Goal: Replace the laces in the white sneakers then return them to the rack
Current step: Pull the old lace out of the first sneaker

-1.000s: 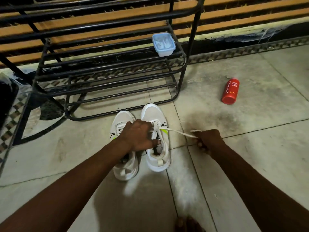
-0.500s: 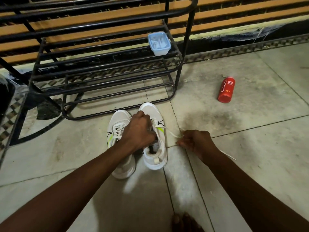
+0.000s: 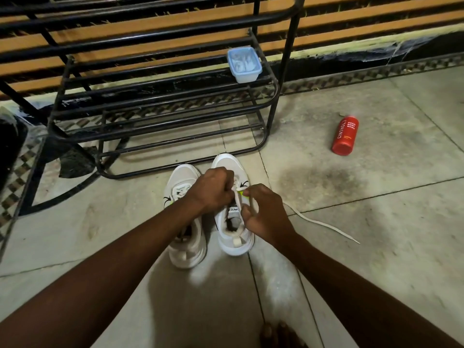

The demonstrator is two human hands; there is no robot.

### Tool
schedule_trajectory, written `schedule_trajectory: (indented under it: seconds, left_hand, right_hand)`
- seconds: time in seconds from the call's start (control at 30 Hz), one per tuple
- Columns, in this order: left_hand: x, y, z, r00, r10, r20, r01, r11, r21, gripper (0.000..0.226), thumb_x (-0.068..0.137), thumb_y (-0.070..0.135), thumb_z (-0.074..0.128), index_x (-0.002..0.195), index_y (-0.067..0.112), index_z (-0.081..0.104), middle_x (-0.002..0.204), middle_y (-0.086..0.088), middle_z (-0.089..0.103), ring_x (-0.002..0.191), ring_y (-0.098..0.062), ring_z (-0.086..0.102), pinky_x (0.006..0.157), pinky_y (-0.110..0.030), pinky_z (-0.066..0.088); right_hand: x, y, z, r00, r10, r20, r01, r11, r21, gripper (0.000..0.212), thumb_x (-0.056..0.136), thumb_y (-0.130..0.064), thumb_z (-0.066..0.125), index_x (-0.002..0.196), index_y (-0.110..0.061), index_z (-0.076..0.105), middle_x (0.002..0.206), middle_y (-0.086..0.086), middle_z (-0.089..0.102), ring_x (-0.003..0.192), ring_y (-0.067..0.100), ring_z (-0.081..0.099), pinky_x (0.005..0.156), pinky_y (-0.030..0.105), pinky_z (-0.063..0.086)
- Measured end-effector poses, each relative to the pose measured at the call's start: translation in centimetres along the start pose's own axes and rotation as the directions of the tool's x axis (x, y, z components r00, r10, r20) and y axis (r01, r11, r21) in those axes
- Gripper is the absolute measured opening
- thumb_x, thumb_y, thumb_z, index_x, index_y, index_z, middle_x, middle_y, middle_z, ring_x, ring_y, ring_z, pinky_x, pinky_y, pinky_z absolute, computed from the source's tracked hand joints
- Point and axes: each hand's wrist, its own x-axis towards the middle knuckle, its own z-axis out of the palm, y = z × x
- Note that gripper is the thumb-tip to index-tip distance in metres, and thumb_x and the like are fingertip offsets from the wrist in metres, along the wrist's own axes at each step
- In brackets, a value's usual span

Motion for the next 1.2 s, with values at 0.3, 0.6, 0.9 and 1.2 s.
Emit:
schedule_trajectory:
  seconds: [0.3, 0.6, 0.9, 1.2]
  left_hand:
    - [0.0, -0.9, -1.0, 0.996, 0.09, -0.005, -0.09, 0.98, -0.176, 0.011, 0.076, 0.004, 0.071, 0.076, 0.013, 0.065, 0.074, -0.001, 0.068, 0.077, -0.022, 0.066, 0.074, -0.039, 0.055]
    - [-1.7, -1.2, -1.4, 0.979, -0.178, 0.094, 0.181, 0.577, -0.796, 0.011, 0.092, -0.01, 0.062, 0.091, -0.014, 0.052, 0.082, -0.022, 0.055, 0.077, -0.03, 0.055, 0.071, -0.047, 0.057]
    - [-0.5, -1.1, -0.1, 0.928, -0.366, 0.066, 0.272, 0.547, -0.792, 0.008, 0.094, 0.003, 0.058, 0.091, 0.01, 0.055, 0.076, -0.009, 0.063, 0.062, -0.024, 0.06, 0.062, -0.04, 0.054]
    - [-0.7, -0.9, -1.2, 0.979, -0.154, 0.136, 0.203, 0.829, -0.522, 0.007, 0.092, 0.006, 0.075, 0.086, 0.003, 0.072, 0.069, 0.001, 0.064, 0.064, -0.023, 0.063, 0.065, -0.044, 0.058]
  right_hand:
    - [-1.1, 0.4, 0.4, 0.994, -0.098, 0.056, 0.102, 0.992, -0.074, 0.029, 0.081, -0.019, 0.072, 0.106, -0.004, 0.071, 0.097, 0.01, 0.067, 0.088, 0.029, 0.066, 0.076, 0.039, 0.057]
    - [-1.5, 0.4, 0.8, 0.998, -0.065, 0.01, 0.066, 0.995, -0.07, 0.034, 0.08, -0.012, 0.057, 0.11, -0.006, 0.072, 0.096, 0.008, 0.066, 0.088, 0.028, 0.066, 0.076, 0.033, 0.056]
    - [-1.4, 0.4, 1.3, 0.996, 0.002, 0.088, 0.013, 0.984, -0.179, 0.033, 0.081, -0.024, 0.053, 0.104, -0.009, 0.072, 0.091, 0.006, 0.063, 0.085, 0.025, 0.063, 0.073, 0.026, 0.048]
    - [0.0, 0.1, 1.5, 0.997, 0.077, 0.02, -0.073, 0.985, -0.158, 0.015, 0.071, -0.025, 0.067, 0.081, -0.014, 0.07, 0.075, 0.004, 0.061, 0.067, 0.026, 0.062, 0.06, 0.028, 0.044]
